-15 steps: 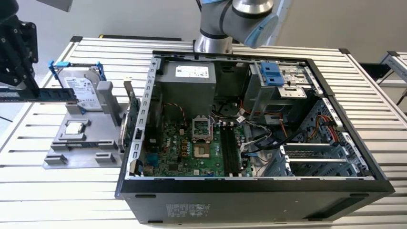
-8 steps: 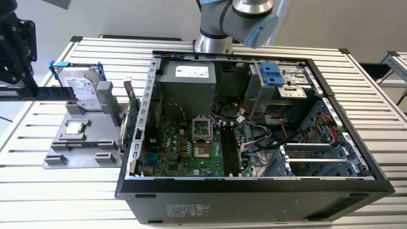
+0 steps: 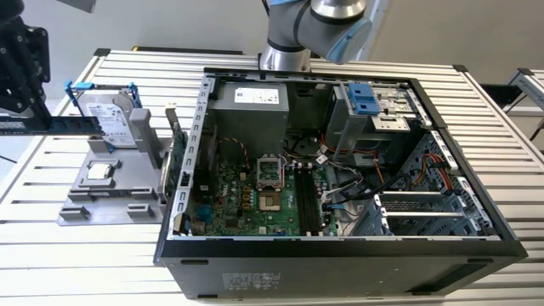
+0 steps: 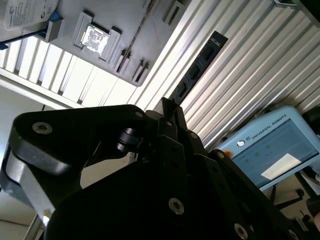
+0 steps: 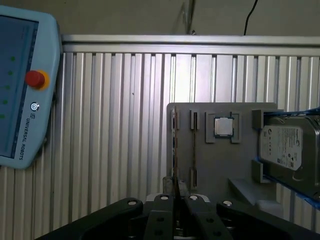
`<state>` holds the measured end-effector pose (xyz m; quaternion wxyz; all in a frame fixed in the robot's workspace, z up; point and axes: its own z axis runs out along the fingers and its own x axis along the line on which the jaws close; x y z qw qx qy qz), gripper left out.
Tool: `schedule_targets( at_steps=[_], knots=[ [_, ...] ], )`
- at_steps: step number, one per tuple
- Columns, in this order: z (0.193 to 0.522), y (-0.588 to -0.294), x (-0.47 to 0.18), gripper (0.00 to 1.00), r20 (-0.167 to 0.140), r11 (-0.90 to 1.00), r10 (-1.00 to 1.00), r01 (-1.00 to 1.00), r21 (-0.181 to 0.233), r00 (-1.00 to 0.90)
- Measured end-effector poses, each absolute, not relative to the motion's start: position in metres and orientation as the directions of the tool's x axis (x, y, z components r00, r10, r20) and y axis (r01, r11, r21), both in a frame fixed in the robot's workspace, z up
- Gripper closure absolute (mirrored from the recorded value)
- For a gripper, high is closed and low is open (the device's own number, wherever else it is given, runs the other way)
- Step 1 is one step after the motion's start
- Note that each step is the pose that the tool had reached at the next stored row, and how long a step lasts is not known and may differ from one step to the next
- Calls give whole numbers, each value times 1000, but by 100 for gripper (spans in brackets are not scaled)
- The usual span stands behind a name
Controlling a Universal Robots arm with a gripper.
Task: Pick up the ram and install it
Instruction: 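Pick up the ram and move it above insertion slot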
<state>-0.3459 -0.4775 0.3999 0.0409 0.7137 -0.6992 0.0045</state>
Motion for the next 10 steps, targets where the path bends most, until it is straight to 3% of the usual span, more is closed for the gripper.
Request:
schedule_targets(
  at_steps=[10],
  knots=[
    [400, -477, -341, 100, 63, -19, -998, -998, 52, 22]
  ],
)
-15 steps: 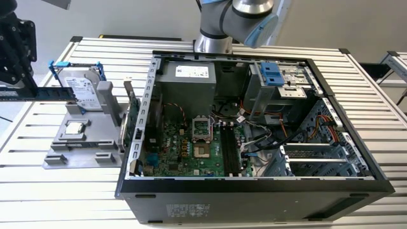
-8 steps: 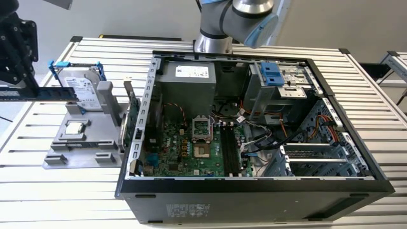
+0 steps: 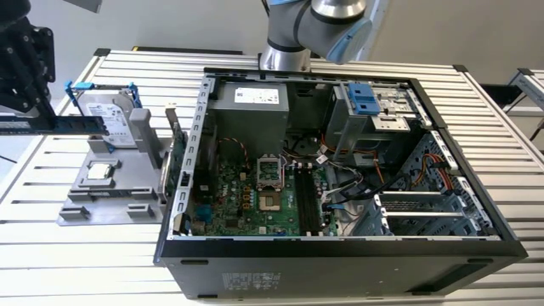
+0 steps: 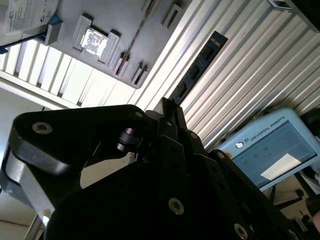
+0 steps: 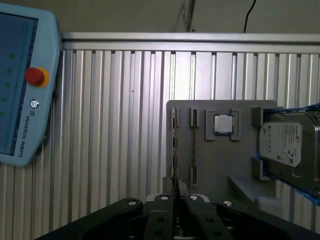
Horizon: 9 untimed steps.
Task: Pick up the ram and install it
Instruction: 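Pick up the ram and move it above insertion slot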
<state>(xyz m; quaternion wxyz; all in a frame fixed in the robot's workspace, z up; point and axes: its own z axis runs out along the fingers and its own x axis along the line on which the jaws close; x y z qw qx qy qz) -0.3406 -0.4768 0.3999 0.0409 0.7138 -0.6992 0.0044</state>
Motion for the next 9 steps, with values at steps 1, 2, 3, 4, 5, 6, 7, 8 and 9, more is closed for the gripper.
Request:
schedule_targets(
  at_steps=[1, 2, 3, 4, 5, 6, 7, 8, 9],
  knots=[
    [400, -477, -340, 100, 63, -19, -998, -998, 52, 22],
    [400, -477, -339, 100, 63, -19, -998, -998, 52, 22],
    [400, -477, -338, 100, 63, -19, -998, -998, 52, 22],
    [400, -477, -337, 100, 63, -19, -998, -998, 52, 22],
    [400, -476, -337, 100, 63, -19, -998, -998, 52, 22],
    [400, -476, -337, 100, 63, -19, -998, -998, 52, 22],
    [400, -476, -336, 100, 64, -19, -998, -998, 52, 22],
    [400, -476, -336, 100, 63, -19, -998, -998, 52, 22],
    [400, -476, -335, 100, 63, -19, -998, -998, 52, 22]
  ],
)
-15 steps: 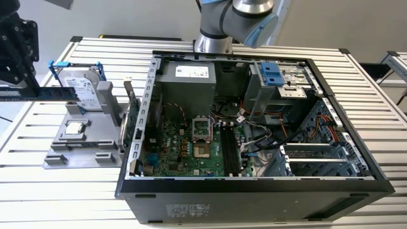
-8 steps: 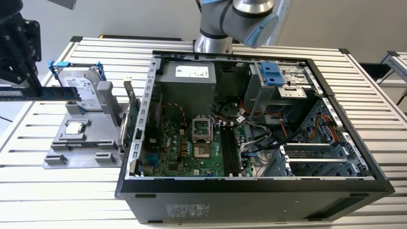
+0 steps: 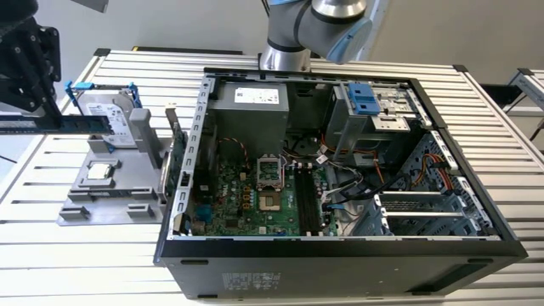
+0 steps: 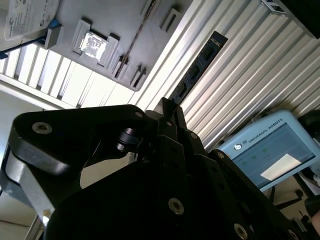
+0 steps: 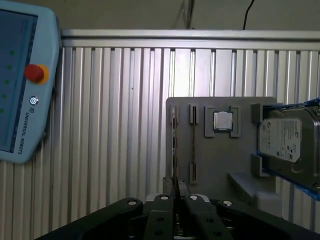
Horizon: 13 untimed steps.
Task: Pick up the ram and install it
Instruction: 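Pick up the ram and move it above insertion slot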
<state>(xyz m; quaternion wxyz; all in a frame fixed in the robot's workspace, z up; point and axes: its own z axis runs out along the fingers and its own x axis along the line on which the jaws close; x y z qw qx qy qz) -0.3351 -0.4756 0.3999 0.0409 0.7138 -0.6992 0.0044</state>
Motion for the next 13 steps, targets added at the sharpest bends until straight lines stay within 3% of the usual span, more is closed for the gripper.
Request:
schedule_targets(
  at_steps=[13],
  knots=[
    [400, -474, -327, 100, 64, -19, -998, -998, 52, 22]
  ],
)
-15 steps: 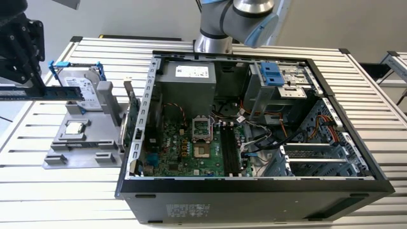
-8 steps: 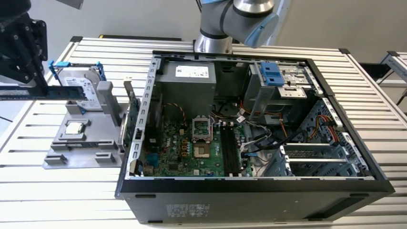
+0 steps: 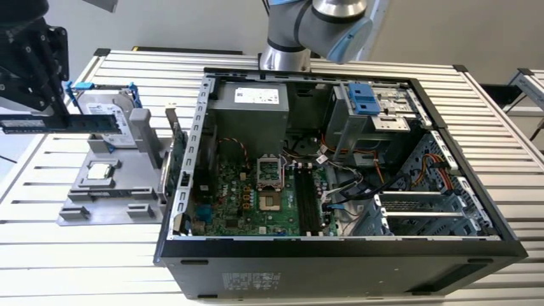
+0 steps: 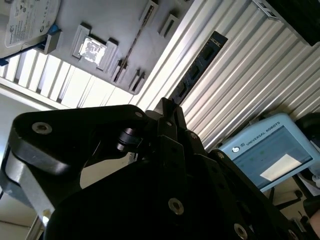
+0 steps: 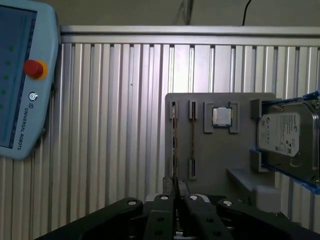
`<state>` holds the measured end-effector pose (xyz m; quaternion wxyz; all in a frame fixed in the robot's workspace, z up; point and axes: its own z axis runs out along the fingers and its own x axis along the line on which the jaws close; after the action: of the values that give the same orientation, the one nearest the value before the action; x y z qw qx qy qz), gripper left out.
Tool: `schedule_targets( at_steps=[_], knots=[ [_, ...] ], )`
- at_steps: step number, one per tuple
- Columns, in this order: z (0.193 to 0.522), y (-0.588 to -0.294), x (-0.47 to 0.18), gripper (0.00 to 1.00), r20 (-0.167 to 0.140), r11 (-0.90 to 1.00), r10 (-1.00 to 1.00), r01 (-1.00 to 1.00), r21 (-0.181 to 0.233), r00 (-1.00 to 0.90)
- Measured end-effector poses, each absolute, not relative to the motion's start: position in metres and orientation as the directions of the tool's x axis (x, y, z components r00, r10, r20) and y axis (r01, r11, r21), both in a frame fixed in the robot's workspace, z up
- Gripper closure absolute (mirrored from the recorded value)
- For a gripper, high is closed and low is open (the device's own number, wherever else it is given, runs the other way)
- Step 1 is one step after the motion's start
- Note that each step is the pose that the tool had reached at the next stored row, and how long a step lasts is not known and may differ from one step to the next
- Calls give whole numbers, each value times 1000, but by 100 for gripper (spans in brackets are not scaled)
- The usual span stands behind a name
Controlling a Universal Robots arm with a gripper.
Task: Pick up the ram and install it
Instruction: 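Pick up the ram and move it above insertion slot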
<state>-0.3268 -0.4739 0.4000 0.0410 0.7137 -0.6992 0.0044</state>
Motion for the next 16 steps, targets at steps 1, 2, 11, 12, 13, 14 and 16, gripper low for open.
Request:
schedule_targets(
  at_steps=[1, 2, 11, 12, 13, 14, 16],
  knots=[
    [400, -474, -326, 100, 64, -19, -998, -998, 52, 22],
    [400, -474, -325, 100, 63, -19, -998, -998, 52, 22],
    [400, -472, -318, 100, 64, -19, -998, -998, 52, 22],
    [400, -472, -317, 100, 63, -19, -998, -998, 52, 22],
    [400, -472, -316, 100, 63, -19, -998, -998, 52, 22],
    [400, -472, -316, 100, 64, -19, -998, -998, 52, 22],
    [400, -471, -314, 100, 64, -19, -998, -998, 52, 22]
  ],
)
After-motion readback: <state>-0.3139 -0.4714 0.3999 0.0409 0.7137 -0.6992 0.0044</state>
